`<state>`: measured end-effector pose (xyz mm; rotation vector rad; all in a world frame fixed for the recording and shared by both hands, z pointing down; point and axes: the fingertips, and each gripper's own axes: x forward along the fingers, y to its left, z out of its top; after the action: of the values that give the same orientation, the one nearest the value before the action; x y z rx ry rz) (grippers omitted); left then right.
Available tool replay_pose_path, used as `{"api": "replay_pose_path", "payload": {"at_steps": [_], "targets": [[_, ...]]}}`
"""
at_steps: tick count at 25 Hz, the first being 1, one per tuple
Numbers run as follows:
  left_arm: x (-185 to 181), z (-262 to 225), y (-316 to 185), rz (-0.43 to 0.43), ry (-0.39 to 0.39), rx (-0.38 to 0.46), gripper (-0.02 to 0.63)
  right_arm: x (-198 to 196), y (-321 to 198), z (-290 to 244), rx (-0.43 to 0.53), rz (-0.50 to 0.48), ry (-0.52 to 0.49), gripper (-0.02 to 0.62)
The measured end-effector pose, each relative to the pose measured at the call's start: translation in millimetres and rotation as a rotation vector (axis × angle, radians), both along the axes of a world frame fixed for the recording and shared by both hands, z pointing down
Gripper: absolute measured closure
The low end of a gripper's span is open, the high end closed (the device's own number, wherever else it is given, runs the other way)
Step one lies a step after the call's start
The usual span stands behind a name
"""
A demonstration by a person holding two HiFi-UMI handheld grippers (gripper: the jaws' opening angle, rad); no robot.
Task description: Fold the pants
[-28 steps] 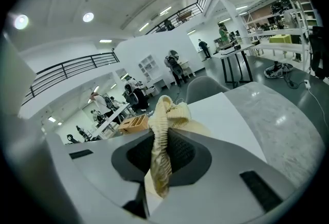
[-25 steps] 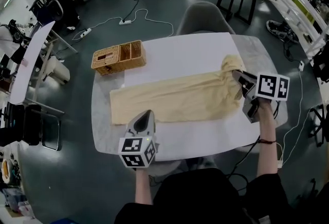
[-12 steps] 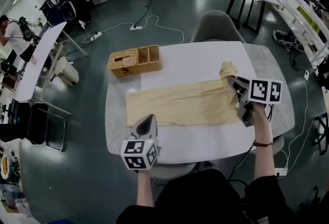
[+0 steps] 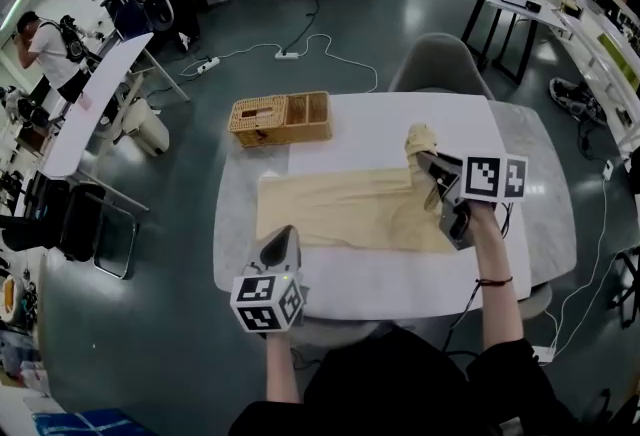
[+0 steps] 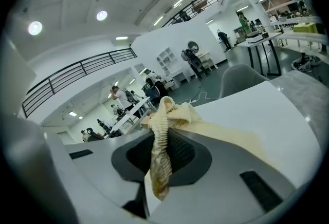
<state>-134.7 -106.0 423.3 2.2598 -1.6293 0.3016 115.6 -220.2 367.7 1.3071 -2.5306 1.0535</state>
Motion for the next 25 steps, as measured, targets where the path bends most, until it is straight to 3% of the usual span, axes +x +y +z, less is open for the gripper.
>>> {"api": "replay_pose_path", "payload": {"at_steps": [14, 25], "targets": [[-31.8, 6.1, 25.7, -0.126, 0.006, -0.036, 0.598, -77.4, -6.6, -5.8, -0.016, -0.123, -0.067, 0.551], [-88.8, 25.2, 8.6, -0.048, 0.022, -0.079, 0.598, -165.1, -17.6, 17.1, -0.026, -0.098, 0.027, 0.550]]}}
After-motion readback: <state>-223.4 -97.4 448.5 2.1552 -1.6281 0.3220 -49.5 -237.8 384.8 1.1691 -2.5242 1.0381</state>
